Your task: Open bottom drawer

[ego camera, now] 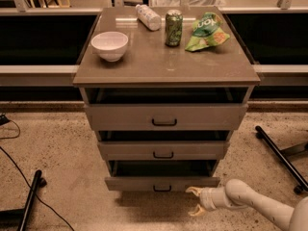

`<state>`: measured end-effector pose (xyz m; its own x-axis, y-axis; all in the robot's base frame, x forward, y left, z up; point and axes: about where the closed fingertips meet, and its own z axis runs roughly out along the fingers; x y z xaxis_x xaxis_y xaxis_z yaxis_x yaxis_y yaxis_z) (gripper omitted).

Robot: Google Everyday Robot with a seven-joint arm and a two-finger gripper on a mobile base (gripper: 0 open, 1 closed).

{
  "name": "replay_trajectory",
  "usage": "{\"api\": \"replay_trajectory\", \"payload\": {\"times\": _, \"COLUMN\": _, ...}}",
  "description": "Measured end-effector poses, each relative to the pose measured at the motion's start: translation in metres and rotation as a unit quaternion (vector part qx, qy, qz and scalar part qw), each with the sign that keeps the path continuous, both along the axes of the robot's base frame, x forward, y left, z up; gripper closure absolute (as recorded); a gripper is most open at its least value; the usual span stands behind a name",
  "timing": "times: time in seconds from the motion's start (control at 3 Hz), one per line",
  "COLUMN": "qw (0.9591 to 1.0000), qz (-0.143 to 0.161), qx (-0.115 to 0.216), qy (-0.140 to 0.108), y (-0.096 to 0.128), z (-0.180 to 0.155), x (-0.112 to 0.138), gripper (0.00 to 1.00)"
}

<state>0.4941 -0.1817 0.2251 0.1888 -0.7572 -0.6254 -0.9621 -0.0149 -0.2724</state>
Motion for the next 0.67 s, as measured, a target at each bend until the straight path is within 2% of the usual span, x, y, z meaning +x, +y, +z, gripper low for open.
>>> {"api": "replay_trajectory", "payload": {"times": 0.33, "qw": 0.9999, "qz": 0.005, "qx": 0.007, "qy": 0.005, "y": 0.006, "z": 0.005, "x": 0.001, "gripper": 0.21}}
{"api": "replay_trajectory", "payload": {"times": 0.67, "qw": 0.9998, "qz": -0.008, "qx": 0.018, "qy": 0.005, "y": 0.005, "z": 0.0, "x": 0.031, "gripper": 0.0}}
